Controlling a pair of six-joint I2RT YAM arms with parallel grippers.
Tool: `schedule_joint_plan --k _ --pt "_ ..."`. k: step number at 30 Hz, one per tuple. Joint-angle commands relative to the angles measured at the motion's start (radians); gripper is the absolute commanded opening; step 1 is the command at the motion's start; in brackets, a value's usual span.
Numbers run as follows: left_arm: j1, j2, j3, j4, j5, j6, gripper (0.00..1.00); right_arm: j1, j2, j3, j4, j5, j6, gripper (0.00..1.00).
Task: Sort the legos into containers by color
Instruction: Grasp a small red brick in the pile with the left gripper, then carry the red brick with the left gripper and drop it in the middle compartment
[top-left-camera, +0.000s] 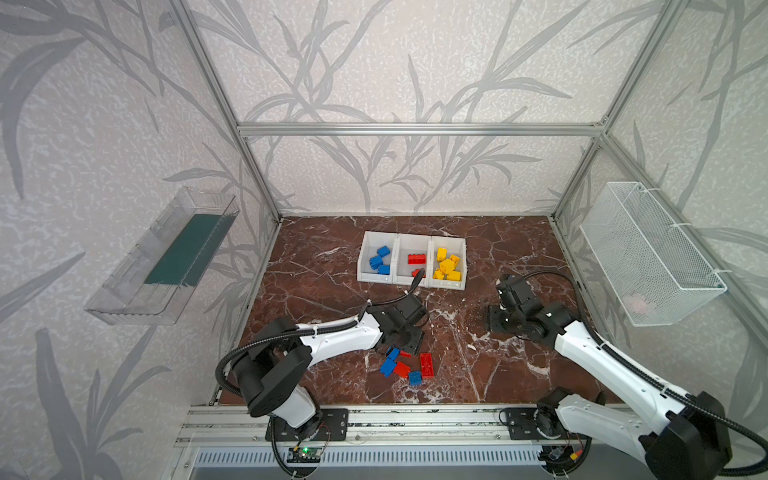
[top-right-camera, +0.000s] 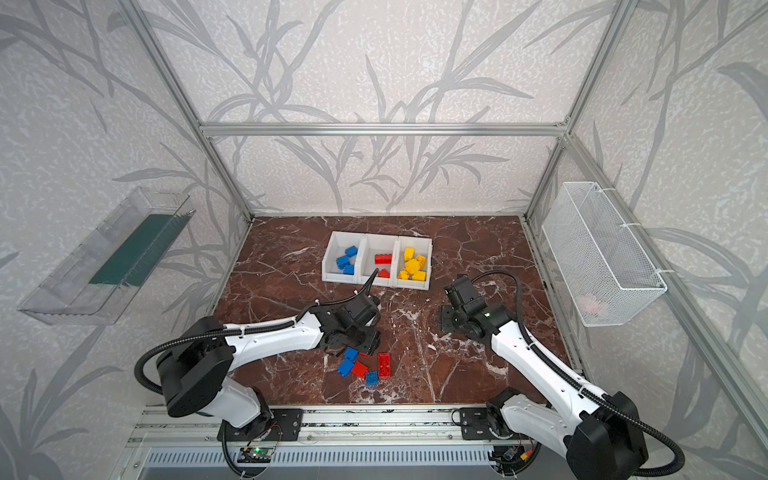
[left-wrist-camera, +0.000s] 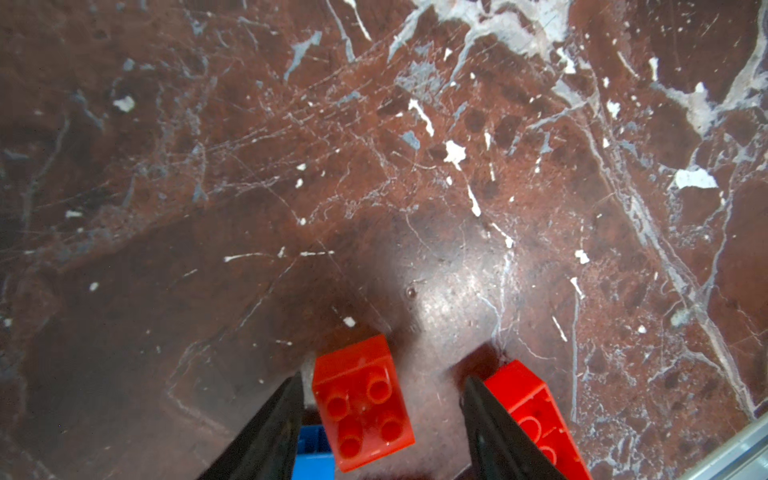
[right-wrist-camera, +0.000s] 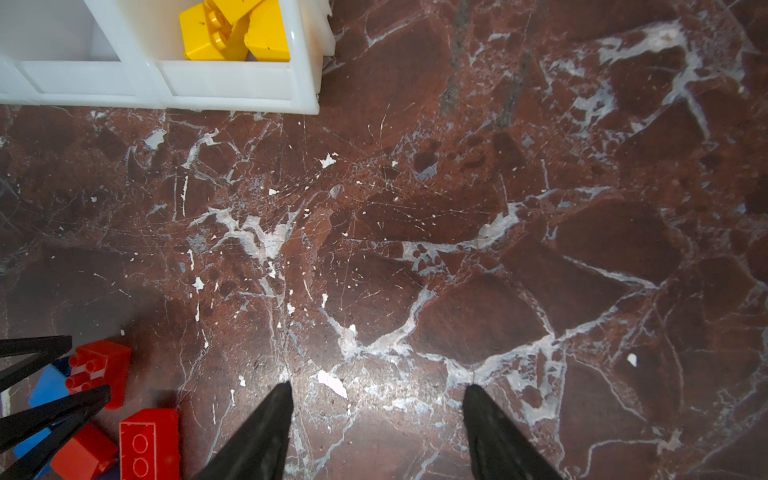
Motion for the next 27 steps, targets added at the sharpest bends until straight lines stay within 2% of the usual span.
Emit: schedule_joint_plan --k 1,10,22,25,27 --pt "-0.015 0.032 0.039 -0.055 -0.009 0.003 0.61 0.006 -0.029 -0.018 -0.009 0.014 0.016 0.66" --pt "-0.039 0.092 0.082 -0.115 -0.048 0.002 0.54 0.006 -0.070 -0.057 -0.013 0.013 0.029 0.66" --pt "-0.050 0.126 0.124 -0.134 -0.070 0.042 0.35 0.006 -0.121 -0.078 -0.036 0.026 0.042 0.66" --pt "-0.046 0.119 0.157 -0.147 -0.098 0.063 0.31 0.005 -0.139 -0.077 -0.037 0.038 0.043 0.65" --pt "-0.043 0.111 0.196 -0.181 -0.179 0.051 0.29 0.006 -0.152 -0.077 -0.037 0.044 0.043 0.65"
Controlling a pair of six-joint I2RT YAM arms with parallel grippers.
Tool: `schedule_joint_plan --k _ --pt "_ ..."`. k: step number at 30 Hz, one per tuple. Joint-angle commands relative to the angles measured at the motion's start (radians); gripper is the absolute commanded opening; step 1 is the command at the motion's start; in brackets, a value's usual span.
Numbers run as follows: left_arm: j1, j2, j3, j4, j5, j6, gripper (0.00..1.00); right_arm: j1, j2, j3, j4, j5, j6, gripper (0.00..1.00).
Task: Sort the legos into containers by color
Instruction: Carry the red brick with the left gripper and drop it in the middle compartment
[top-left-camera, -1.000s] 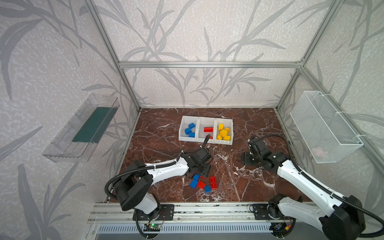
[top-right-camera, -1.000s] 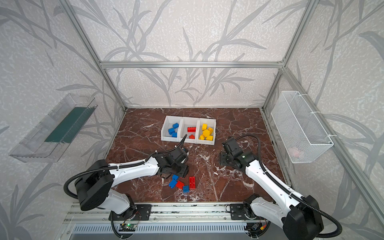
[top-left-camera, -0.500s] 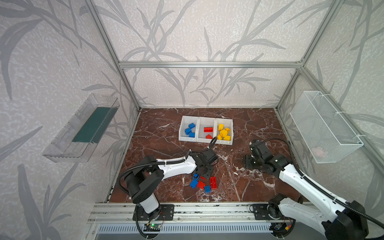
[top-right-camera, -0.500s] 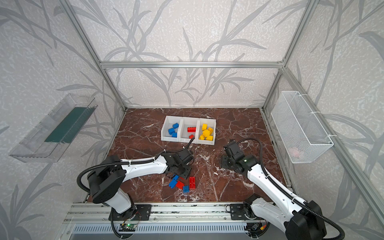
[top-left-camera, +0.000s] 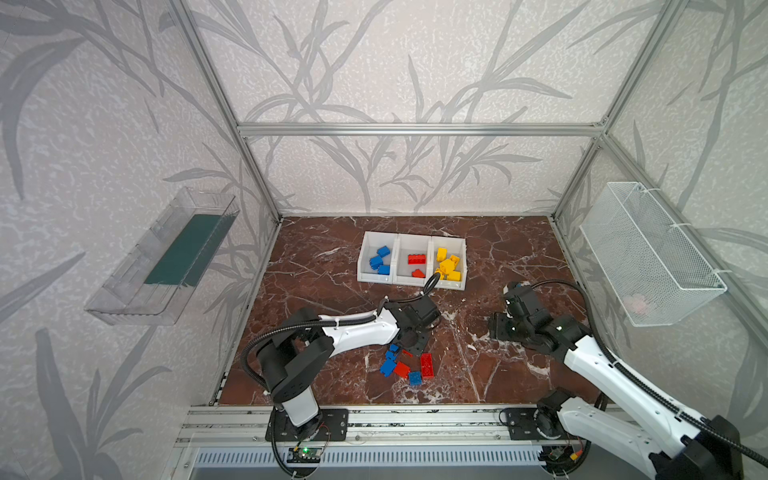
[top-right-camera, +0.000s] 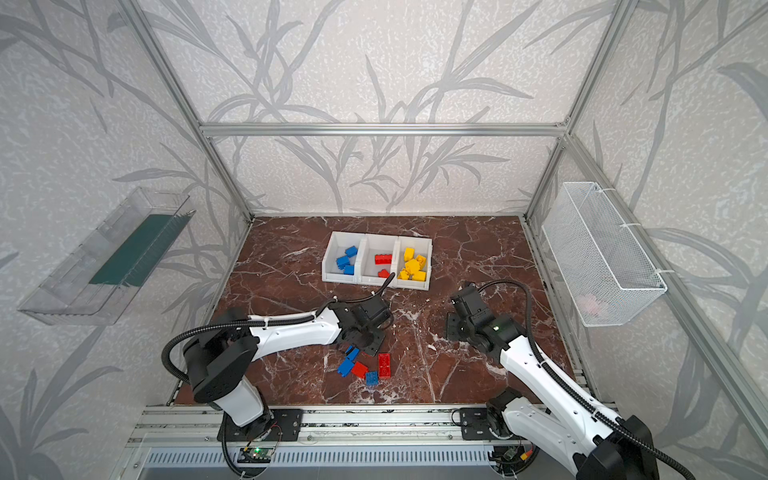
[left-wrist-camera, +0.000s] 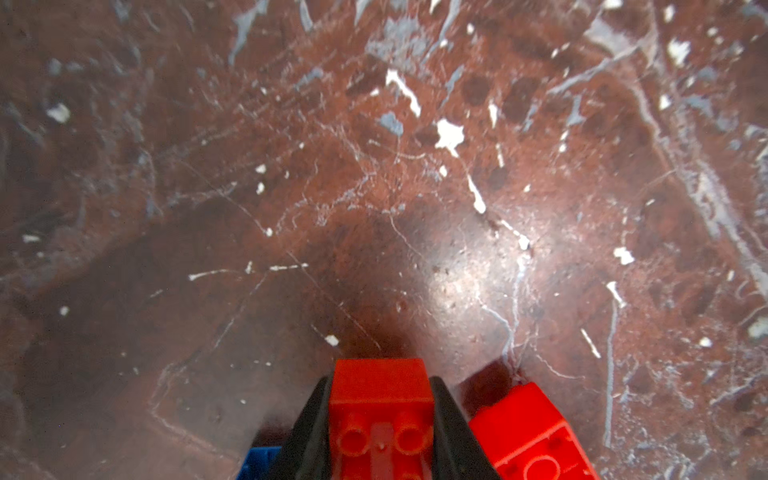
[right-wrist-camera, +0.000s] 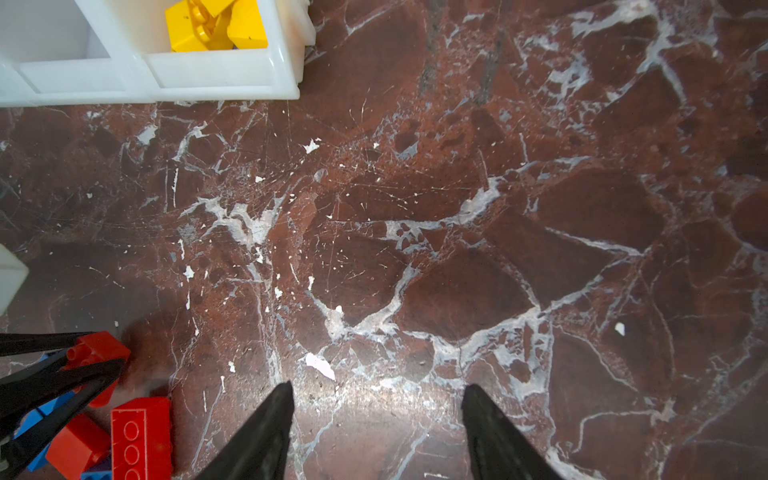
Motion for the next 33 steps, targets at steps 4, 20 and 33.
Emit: schedule_joint_plan --k 4,20,33 --pt "0.034 -0.031 0.130 -0.057 -0.167 0.067 0.28 0.006 -0.042 0.003 -0.027 0.028 0.012 0.65" --pt "0.344 0.286 0.642 0.013 -0.104 0.198 0.28 0.006 -0.070 0.007 -0.056 0.000 0.007 0.64" --pt "0.380 0.368 0.723 0.026 -0.104 0.191 0.57 0.005 -0.082 0.010 -0.077 -0.005 0.014 0.64"
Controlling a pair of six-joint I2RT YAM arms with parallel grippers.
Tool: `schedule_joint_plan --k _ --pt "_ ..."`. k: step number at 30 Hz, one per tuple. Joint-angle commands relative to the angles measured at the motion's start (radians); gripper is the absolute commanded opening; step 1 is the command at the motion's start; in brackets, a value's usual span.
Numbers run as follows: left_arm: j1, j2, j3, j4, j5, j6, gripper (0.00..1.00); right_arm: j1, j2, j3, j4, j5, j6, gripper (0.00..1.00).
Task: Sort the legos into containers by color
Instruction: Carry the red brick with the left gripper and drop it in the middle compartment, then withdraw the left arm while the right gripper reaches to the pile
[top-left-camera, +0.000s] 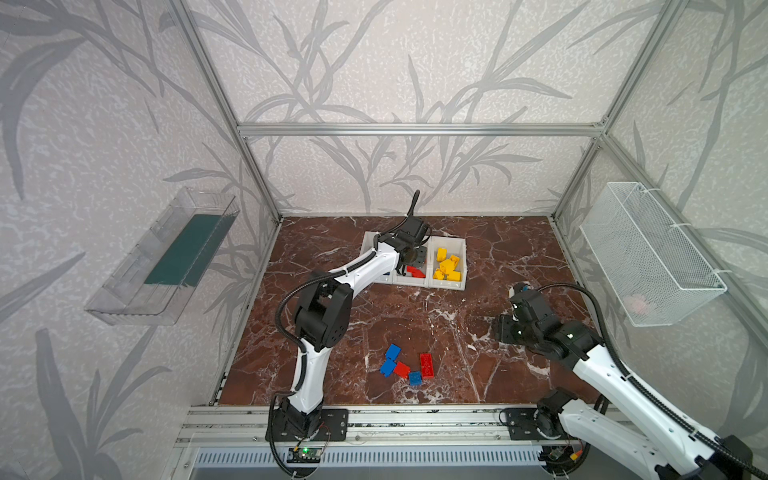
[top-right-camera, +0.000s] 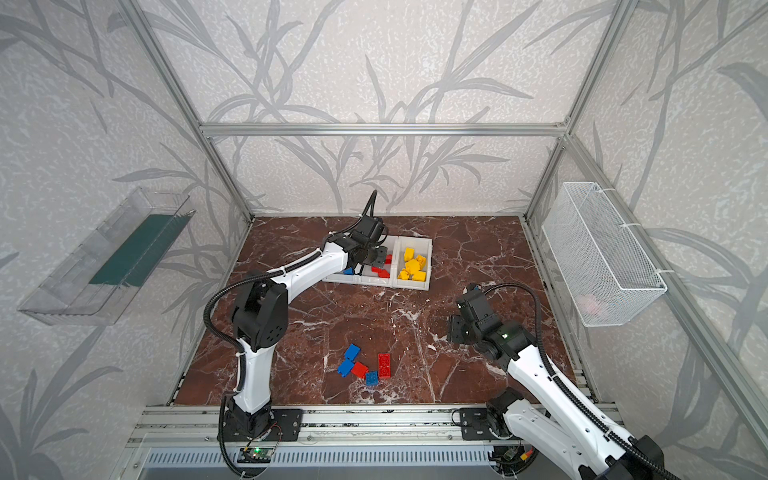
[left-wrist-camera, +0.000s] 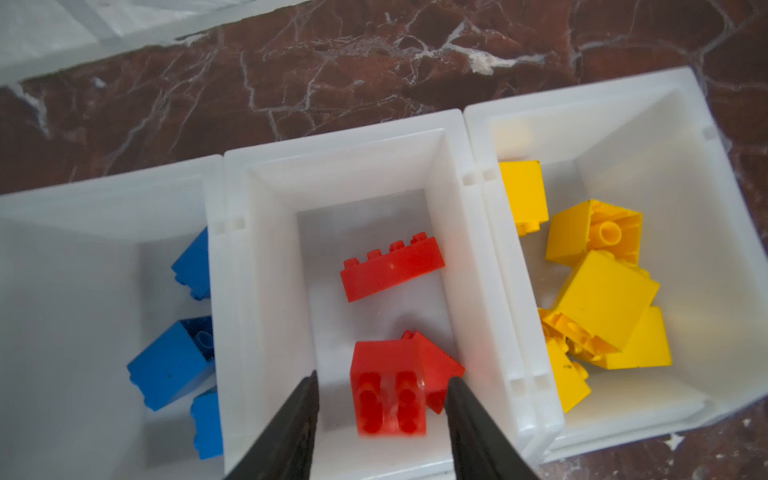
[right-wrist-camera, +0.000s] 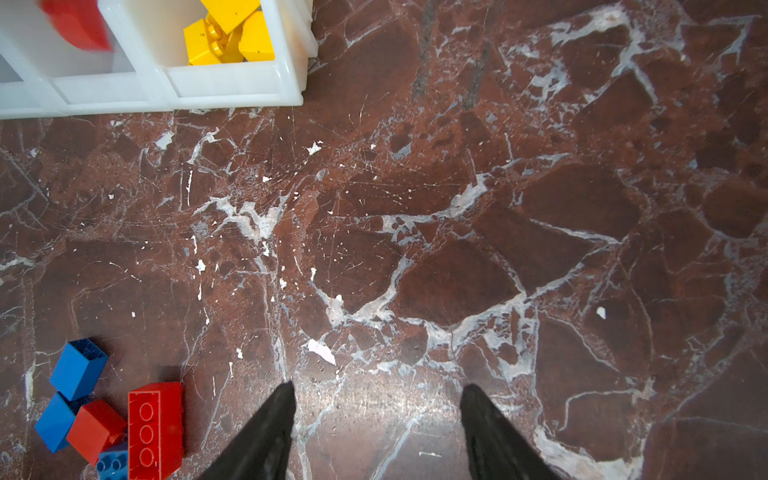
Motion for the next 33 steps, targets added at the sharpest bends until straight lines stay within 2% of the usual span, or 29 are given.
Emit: schedule_joint_plan --k 1,13,20,25,30,33 --pt "0.006 -0.019 0.017 0.001 -0.001 0.000 0.58 0.006 -0.003 0.010 -0.021 -0.005 0.008 0.64" --pt "0.021 -0.176 -0.160 0.081 0.011 -0.034 0.62 0.016 0.005 0.023 -0.037 -0.018 0.006 0.64" --pt "0.039 -0.364 -0.391 0.141 0.007 -0.086 0.63 0.084 0.018 0.014 -0.059 -0.014 0.025 0.64" --pt "0.044 -0.512 -0.562 0.185 0.003 -0.145 0.63 0.222 0.086 0.032 -0.057 0.018 0.101 0.64" --pt "0.044 -0.632 -0.701 0.179 -0.005 -0.190 0.64 0.441 0.208 0.075 -0.036 0.079 0.188 0.64" --pt "0.045 -0.709 -0.781 0.177 -0.024 -0.212 0.64 0.553 0.307 0.120 0.002 0.079 0.225 0.64"
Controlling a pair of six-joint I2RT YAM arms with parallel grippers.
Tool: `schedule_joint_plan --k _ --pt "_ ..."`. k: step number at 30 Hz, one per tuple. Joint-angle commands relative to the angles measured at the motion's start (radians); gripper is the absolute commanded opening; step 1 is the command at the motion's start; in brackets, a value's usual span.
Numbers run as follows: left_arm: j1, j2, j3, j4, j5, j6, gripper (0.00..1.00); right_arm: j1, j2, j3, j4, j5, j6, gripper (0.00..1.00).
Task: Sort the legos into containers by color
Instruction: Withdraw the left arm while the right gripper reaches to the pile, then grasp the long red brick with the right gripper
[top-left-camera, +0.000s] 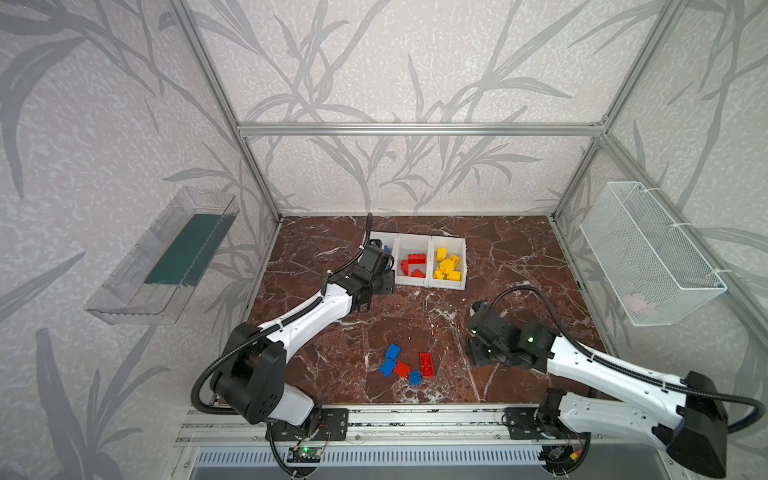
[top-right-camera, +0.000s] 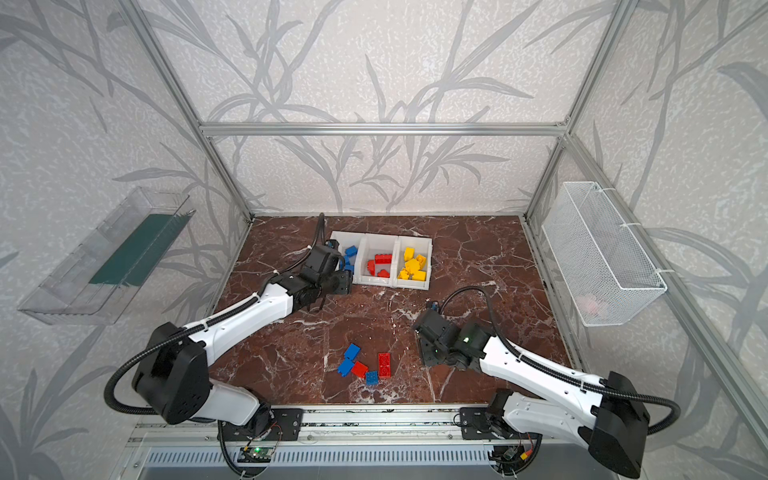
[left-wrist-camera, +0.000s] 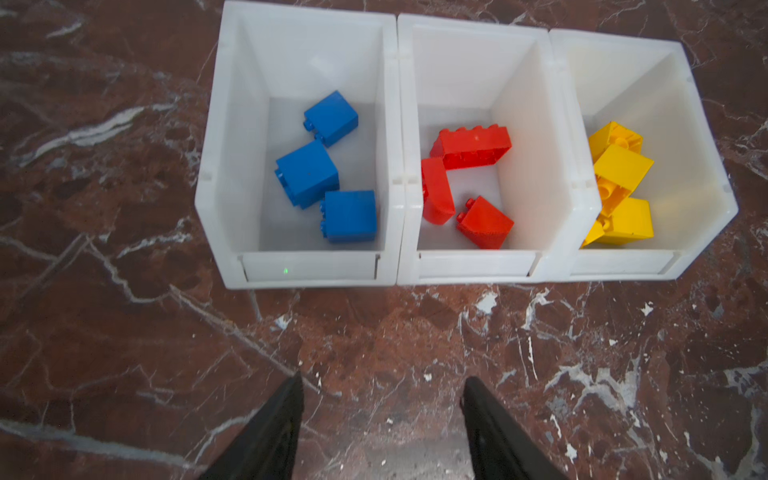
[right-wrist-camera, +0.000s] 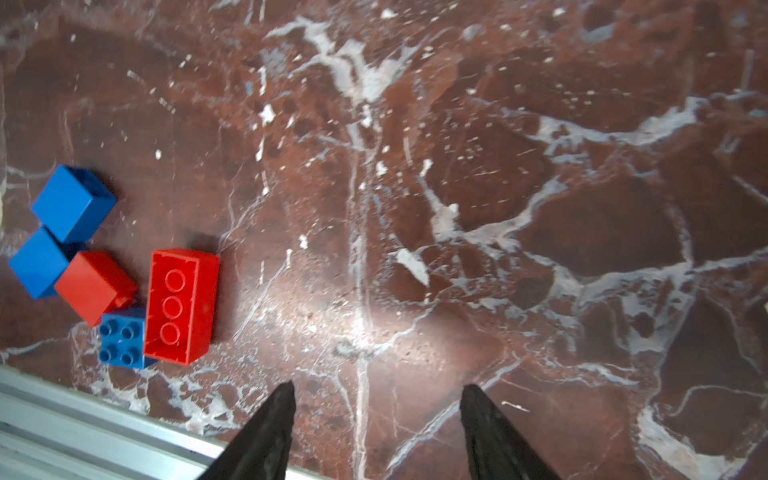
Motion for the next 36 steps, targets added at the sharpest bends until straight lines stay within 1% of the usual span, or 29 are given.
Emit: schedule_joint_plan --k 1,3,6,9,12,17,25,28,32,34,36 --pt "0.003 -0.095 -0.075 0.007 -0.033 -0.055 0.64 0.102 0.097 0.071 0.034 0.026 0.074 0.64" --pt "0.003 -0.146 -0.126 0.000 -0.049 -0.075 0.64 0.148 0.183 0.117 0.053 0.020 0.085 0.64" --pt "0.003 -0.211 -0.193 -0.005 -0.058 -0.099 0.64 0.184 0.310 0.186 0.067 0.003 0.080 0.64" --pt "0.005 -0.263 -0.255 -0.011 -0.066 -0.120 0.65 0.199 0.411 0.259 0.051 -0.004 0.065 0.64" --pt "0.005 -0.305 -0.294 -0.019 -0.072 -0.139 0.65 0.202 0.470 0.299 0.062 -0.021 0.047 0.64" --pt "0.004 -0.349 -0.337 -0.018 -0.073 -0.156 0.65 0.202 0.535 0.331 0.076 -0.029 0.034 0.64" --pt "0.005 -0.358 -0.339 -0.028 -0.071 -0.151 0.65 0.201 0.587 0.341 0.104 -0.053 0.041 0.64" --pt "0.005 -0.360 -0.338 -0.030 -0.068 -0.152 0.65 0.201 0.629 0.345 0.103 -0.048 0.045 0.63" --pt "0.005 -0.365 -0.339 -0.036 -0.068 -0.153 0.65 0.201 0.657 0.346 0.103 -0.049 0.050 0.59" --pt "0.005 -0.369 -0.339 -0.040 -0.070 -0.152 0.65 0.201 0.662 0.346 0.103 -0.047 0.052 0.55" --pt "0.005 -0.373 -0.340 -0.040 -0.071 -0.154 0.65 0.200 0.665 0.343 0.105 -0.045 0.052 0.49"
